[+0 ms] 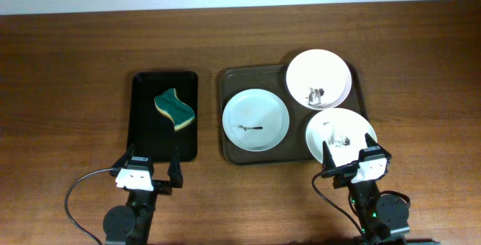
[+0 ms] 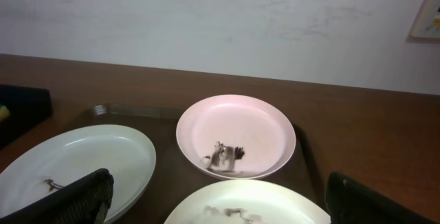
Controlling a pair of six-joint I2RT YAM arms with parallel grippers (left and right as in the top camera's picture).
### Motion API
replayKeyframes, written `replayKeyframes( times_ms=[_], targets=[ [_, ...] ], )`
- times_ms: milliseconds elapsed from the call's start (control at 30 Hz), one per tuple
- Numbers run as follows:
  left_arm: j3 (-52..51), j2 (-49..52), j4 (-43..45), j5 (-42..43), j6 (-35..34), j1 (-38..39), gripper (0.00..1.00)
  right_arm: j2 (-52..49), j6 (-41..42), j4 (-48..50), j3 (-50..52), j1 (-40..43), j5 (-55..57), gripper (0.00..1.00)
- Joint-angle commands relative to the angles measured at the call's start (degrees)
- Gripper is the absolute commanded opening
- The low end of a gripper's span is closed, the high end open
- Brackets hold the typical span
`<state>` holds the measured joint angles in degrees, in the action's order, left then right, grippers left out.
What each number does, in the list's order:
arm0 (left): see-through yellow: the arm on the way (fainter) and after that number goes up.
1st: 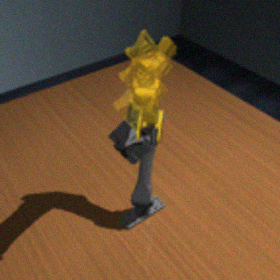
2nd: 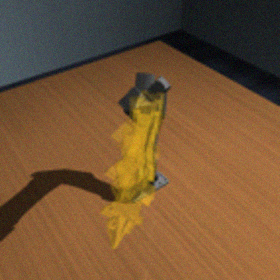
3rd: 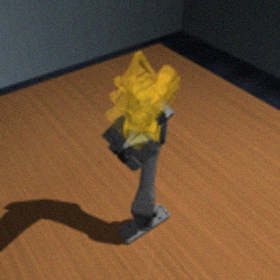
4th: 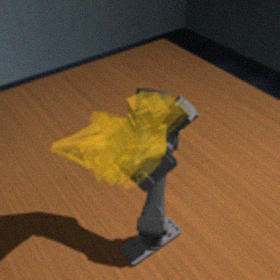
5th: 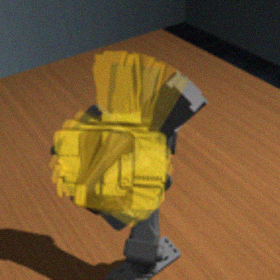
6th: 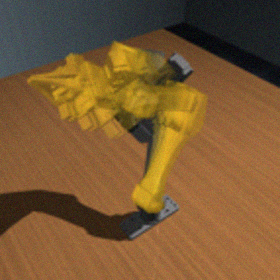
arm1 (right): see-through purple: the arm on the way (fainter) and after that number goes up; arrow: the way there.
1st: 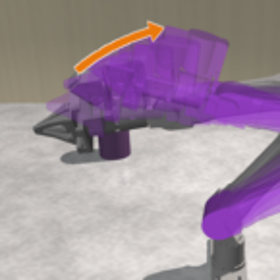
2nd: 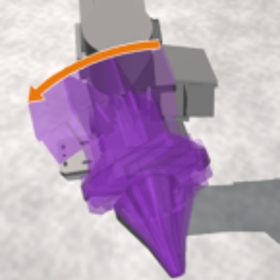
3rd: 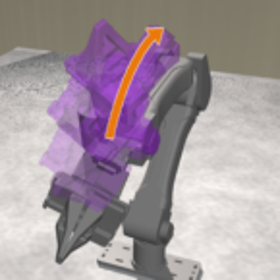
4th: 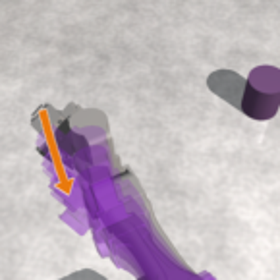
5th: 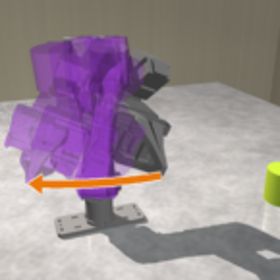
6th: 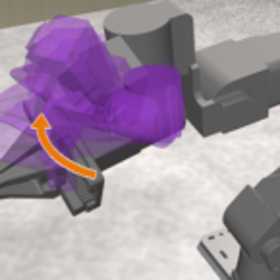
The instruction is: Clean dirty plates on tray and stack at the side
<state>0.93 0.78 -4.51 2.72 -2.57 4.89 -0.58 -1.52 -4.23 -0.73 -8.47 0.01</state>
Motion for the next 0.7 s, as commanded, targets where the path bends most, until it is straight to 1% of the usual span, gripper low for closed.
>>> replayKeyframes(
  times_ms=[0,67,133,167,200,267,300,367,400,467,500,567,600,633,667],
  targets=[
    [-0.3,-0.4,1.8,-0.6,0.9,-0.2,1.00,0.2,0.2,0.2,0.4,-0.5,0.7,0.99],
    [1.7,0.0,1.9,-0.7,0.9,-0.2,0.99,0.2,0.2,0.2,-0.1,-0.5,0.5,0.99],
    [5.5,2.7,-1.2,-1.1,1.0,-0.3,0.99,0.2,0.2,0.2,-2.2,-0.5,-0.1,0.99],
    [9.0,5.8,-3.7,-1.2,3.0,-0.3,0.99,0.1,0.2,-0.5,-4.8,-0.5,-1.7,0.98],
    [14.6,10.9,-6.2,-1.3,5.5,-0.3,0.99,-0.8,0.2,-2.2,-7.8,-0.5,-4.0,0.99],
    [24.3,19.9,-11.1,-1.7,6.2,-0.3,0.99,-4.8,0.3,-6.3,-14.8,-0.5,-8.2,0.98],
    [31.6,27.5,-15.2,-1.7,6.2,-0.3,0.99,-10.1,0.2,-10.5,-21.5,-0.5,-8.9,0.99],
    [42.7,39.1,-22.1,-1.4,6.1,-0.3,0.99,-22.1,0.2,-19.1,-34.2,-0.5,-10.1,0.99],
    [51.7,47.6,-28.8,-1.4,6.1,-0.3,0.99,-30.6,0.2,-24.6,-42.3,-0.5,-11.8,0.99],
    [65.0,58.9,-39.7,-1.4,6.1,-0.3,0.99,-43.4,0.2,-33.2,-54.0,-0.5,-14.8,0.99],
    [73.4,65.9,-46.6,-1.4,6.1,-0.3,0.99,-52.1,0.2,-39.4,-61.5,-0.5,-16.7,0.99],
    [85.9,76.4,-57.5,-1.4,6.1,-0.3,0.99,-64.3,0.2,-48.3,-71.3,-0.5,-19.1,0.99],
    [90.4,81.4,-61.3,1.6,6.1,-0.3,0.99,-72.8,0.2,-52.6,-76.5,-0.5,-21.4,0.99],
    [90.9,83.6,-61.6,3.6,6.1,-0.3,0.99,-76.1,0.3,-52.5,-77.7,-0.5,-23.1,0.99],
    [90.9,85.1,-61.5,3.6,6.1,-0.3,0.99,-79.1,0.3,-52.3,-78.0,-0.5,-25.4,0.99]
  ],
)
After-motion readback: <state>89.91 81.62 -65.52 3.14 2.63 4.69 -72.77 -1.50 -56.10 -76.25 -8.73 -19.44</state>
